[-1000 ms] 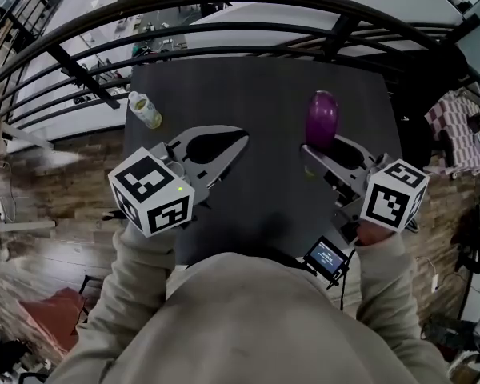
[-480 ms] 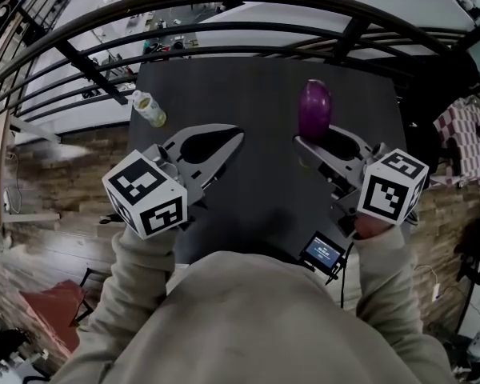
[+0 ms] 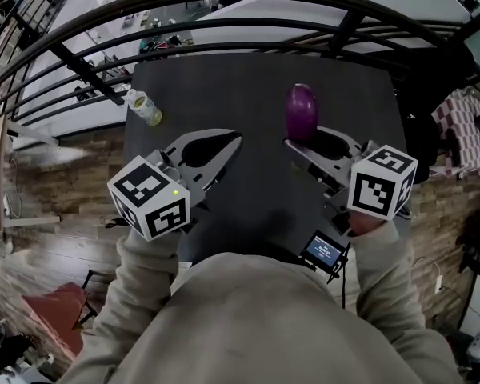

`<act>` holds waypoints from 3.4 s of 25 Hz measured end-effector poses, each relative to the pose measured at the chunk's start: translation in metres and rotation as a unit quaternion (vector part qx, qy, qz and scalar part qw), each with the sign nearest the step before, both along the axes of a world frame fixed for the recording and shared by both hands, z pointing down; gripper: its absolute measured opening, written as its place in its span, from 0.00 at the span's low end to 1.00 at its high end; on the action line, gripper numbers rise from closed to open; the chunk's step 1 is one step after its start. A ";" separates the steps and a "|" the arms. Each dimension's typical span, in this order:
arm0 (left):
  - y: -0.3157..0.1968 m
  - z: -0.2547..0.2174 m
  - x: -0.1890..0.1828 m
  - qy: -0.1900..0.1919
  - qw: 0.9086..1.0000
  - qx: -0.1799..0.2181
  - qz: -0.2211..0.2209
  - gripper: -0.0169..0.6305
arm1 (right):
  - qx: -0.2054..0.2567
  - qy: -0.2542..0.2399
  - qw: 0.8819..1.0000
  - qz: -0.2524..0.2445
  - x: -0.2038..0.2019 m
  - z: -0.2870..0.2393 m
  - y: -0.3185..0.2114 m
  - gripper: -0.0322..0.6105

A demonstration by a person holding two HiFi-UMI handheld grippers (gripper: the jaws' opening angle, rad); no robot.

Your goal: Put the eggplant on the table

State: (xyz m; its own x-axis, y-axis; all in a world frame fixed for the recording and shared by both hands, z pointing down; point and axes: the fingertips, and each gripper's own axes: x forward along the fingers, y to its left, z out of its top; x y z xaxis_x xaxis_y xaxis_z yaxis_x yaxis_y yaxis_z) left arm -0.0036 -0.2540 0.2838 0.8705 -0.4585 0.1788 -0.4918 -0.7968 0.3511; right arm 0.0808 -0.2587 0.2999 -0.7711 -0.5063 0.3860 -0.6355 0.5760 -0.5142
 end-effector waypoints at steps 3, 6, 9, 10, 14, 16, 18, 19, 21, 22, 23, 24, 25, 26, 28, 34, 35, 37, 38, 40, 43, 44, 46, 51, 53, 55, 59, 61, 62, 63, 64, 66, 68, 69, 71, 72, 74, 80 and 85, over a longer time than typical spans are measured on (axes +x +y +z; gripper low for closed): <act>0.006 0.012 0.006 0.001 1.000 -0.010 0.006 0.03 | -0.008 0.003 1.000 0.000 0.001 0.009 0.008 0.37; 0.012 0.026 0.009 0.001 1.000 -0.024 0.006 0.03 | -0.020 0.007 1.000 0.001 0.004 0.022 0.014 0.37; 0.017 0.042 0.007 0.003 0.999 -0.040 0.006 0.03 | -0.036 0.012 0.999 0.004 0.005 0.035 0.018 0.37; 0.017 0.047 0.007 0.003 0.999 -0.045 0.005 0.03 | -0.040 0.013 0.999 0.005 0.005 0.038 0.019 0.37; 0.021 0.067 0.005 0.002 0.998 -0.063 0.001 0.03 | -0.051 0.016 0.999 0.007 0.004 0.048 0.025 0.37; 0.022 0.072 0.005 0.004 0.997 -0.071 -0.001 0.03 | -0.058 0.018 0.998 0.008 0.005 0.053 0.026 0.37; 0.023 0.078 0.006 0.004 0.997 -0.078 -0.001 0.03 | -0.065 0.022 0.998 0.008 0.006 0.060 0.028 0.37; 0.025 0.082 0.007 0.003 0.997 -0.081 -0.001 0.03 | -0.069 0.023 0.997 0.008 0.007 0.065 0.029 0.37; 0.028 0.091 0.008 0.000 0.996 -0.087 -0.001 0.03 | -0.078 0.026 0.997 0.007 0.007 0.074 0.033 0.37; 0.030 0.095 0.008 -0.001 0.996 -0.090 -0.001 0.03 | -0.082 0.026 0.996 0.007 0.008 0.078 0.036 0.37; 0.032 0.098 0.008 -0.001 0.996 -0.093 -0.002 0.03 | -0.087 0.026 0.996 0.008 0.008 0.082 0.038 0.37; 0.034 0.102 0.008 -0.001 0.995 -0.096 -0.002 0.03 | -0.092 0.026 0.995 0.008 0.008 0.086 0.040 0.37; 0.035 0.105 0.007 -0.001 0.995 -0.098 -0.003 0.03 | -0.096 0.027 0.995 0.008 0.008 0.091 0.042 0.37; 0.036 0.109 0.006 -0.002 0.995 -0.101 -0.003 0.03 | -0.100 0.029 0.995 0.008 0.008 0.095 0.043 0.37; 0.038 0.115 0.003 -0.004 0.994 -0.107 -0.005 0.03 | -0.108 0.034 0.994 0.009 0.008 0.104 0.046 0.37; 0.043 0.137 -0.001 -0.009 0.992 -0.122 -0.015 0.03 | -0.133 0.041 0.990 0.008 0.010 0.132 0.053 0.37; 0.045 0.142 -0.003 -0.009 0.992 -0.125 -0.015 0.03 | -0.138 0.042 0.990 0.008 0.010 0.137 0.054 0.37; 0.048 0.150 -0.005 -0.010 0.991 -0.131 -0.017 0.03 | -0.148 0.045 0.988 0.006 0.010 0.147 0.058 0.37; 0.049 0.153 -0.006 -0.010 0.991 -0.134 -0.018 0.03 | -0.154 0.047 0.987 0.005 0.010 0.153 0.060 0.37; 0.051 0.160 -0.008 -0.009 0.990 -0.138 -0.021 0.03 | -0.166 0.051 0.985 0.003 0.011 0.164 0.065 0.37; 0.052 0.172 -0.011 -0.003 0.989 -0.147 -0.020 0.03 | -0.180 0.055 0.982 0.003 0.011 0.181 0.069 0.37; 0.052 0.176 -0.012 0.002 0.988 -0.151 -0.019 0.03 | -0.184 0.055 0.981 0.004 0.011 0.186 0.070 0.37; 0.052 0.183 -0.015 0.011 0.987 -0.159 -0.019 0.03 | -0.193 0.056 0.980 0.005 0.011 0.195 0.072 0.37; 0.057 0.203 -0.013 0.015 0.984 -0.176 -0.015 0.03 | -0.210 0.068 0.975 0.001 0.016 0.217 0.079 0.37; 0.059 0.212 -0.011 0.022 0.982 -0.188 -0.012 0.03 | -0.215 0.075 0.974 -0.001 0.017 0.227 0.080 0.37; 0.062 0.222 -0.008 0.029 0.979 -0.201 -0.010 0.03 | -0.221 0.086 0.971 -0.002 0.021 0.238 0.081 0.37; 0.071 0.243 -0.006 0.023 0.975 -0.221 -0.009 0.03 | -0.238 0.092 0.967 0.000 0.028 0.255 0.085 0.37; 0.073 0.253 -0.008 0.016 0.972 -0.232 -0.013 0.03 | -0.246 0.092 0.965 -0.001 0.028 0.261 0.087 0.37; 0.073 0.257 -0.010 0.013 0.971 -0.237 -0.015 0.03 | -0.250 0.093 0.964 -0.002 0.028 0.264 0.088 0.37; 0.072 0.261 -0.012 0.012 0.971 -0.240 -0.018 0.03 | -0.254 0.093 0.963 -0.003 0.027 0.267 0.089 0.37; 0.072 0.265 -0.013 0.010 0.970 -0.243 -0.021 0.03 | -0.258 0.093 0.962 -0.004 0.026 0.271 0.090 0.37; 0.072 0.272 -0.015 0.007 0.969 -0.247 -0.025 0.03 | -0.265 0.093 0.960 -0.006 0.026 0.277 0.093 0.37; 0.073 0.277 -0.017 0.005 0.967 -0.252 -0.028 0.03 | -0.272 0.093 0.958 -0.009 0.028 0.284 0.097 0.37; 0.073 0.280 -0.018 0.004 0.967 -0.254 -0.030 0.03 | -0.275 0.094 0.957 -0.010 0.029 0.287 0.098 0.37; 0.074 0.285 -0.019 0.003 0.966 -0.258 -0.031 0.03 | -0.280 0.095 0.955 -0.012 0.031 0.293 0.099 0.37; 0.075 0.287 -0.019 0.003 0.965 -0.260 -0.032 0.03 | -0.283 0.096 0.954 -0.012 0.032 0.296 0.099 0.37; 0.077 0.290 -0.018 0.002 0.964 -0.264 -0.029 0.03 | -0.288 0.099 0.953 -0.013 0.033 0.301 0.100 0.37; 0.091 0.298 -0.005 -0.004 0.962 -0.273 -0.007 0.03 | -0.300 0.103 0.948 -0.014 0.031 0.317 0.105 0.37; 0.100 0.304 -0.001 -0.004 0.960 -0.279 0.001 0.03 | -0.308 0.110 0.945 -0.014 0.031 0.328 0.111 0.37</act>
State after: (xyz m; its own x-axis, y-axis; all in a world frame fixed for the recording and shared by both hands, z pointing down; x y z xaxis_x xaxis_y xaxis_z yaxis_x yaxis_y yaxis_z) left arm -0.0047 -0.1537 0.5877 0.8685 -0.2883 0.4033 -0.4956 -0.4866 0.7194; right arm 0.1123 -0.1481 0.6282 -0.6474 -0.1132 0.7537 -0.7552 0.2285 -0.6144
